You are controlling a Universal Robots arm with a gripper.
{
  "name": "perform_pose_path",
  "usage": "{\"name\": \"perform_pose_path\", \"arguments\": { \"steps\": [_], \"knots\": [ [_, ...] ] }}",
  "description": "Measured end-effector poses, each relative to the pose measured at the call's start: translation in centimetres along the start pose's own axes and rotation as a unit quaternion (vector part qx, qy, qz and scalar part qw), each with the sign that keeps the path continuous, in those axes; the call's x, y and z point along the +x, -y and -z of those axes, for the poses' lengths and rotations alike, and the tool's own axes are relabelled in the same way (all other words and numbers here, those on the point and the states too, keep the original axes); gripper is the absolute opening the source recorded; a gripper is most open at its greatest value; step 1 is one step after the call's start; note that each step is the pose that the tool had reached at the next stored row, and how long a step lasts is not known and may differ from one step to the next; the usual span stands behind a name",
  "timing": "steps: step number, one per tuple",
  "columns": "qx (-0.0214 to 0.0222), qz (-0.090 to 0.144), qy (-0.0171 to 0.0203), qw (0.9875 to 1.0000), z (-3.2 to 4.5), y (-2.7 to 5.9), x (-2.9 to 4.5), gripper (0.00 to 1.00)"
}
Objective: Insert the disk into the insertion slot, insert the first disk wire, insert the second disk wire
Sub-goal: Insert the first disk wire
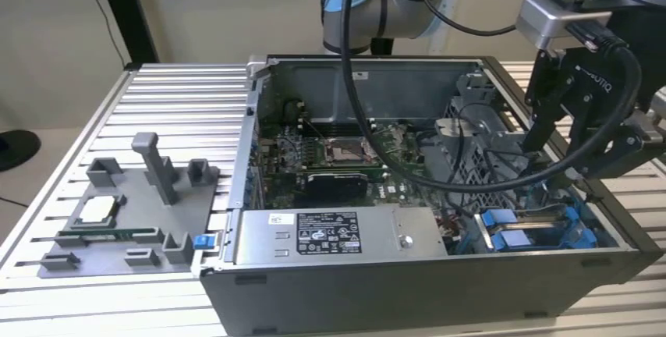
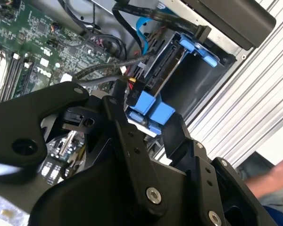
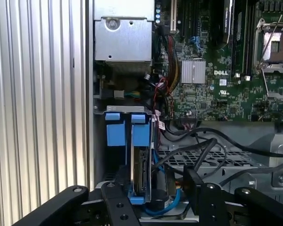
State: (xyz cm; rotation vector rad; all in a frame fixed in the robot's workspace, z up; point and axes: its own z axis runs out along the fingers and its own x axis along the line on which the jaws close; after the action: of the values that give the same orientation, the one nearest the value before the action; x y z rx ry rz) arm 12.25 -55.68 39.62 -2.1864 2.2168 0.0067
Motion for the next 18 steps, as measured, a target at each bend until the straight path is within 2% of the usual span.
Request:
{"name": "perform_pose_path", "arguments": {
  "steps": [2, 5, 6, 9, 10, 18],
  "knots": [
    [0.0, 0.0, 0.002, 1.0, -0.1, 0.19, 0.0, 1.0],
    [-0.0023, 0.0, 0.0068, 1.0, -0.28, 0.69, -0.01, 1.0],
    [-0.0051, 0.0, 0.008, 1.0, -0.3, 0.77, -0.01, 1.0],
    [-0.0217, -0.001, 0.0112, 0.9997, -0.32, 0.84, -0.01, 1.0],
    [-0.0259, -0.001, 0.0121, 0.9996, -0.35, 0.9, -0.01, 1.0],
    [-0.0271, -0.001, 0.018, 0.9995, -0.7, 1.43, -0.01, 1.0]
  ]
}}
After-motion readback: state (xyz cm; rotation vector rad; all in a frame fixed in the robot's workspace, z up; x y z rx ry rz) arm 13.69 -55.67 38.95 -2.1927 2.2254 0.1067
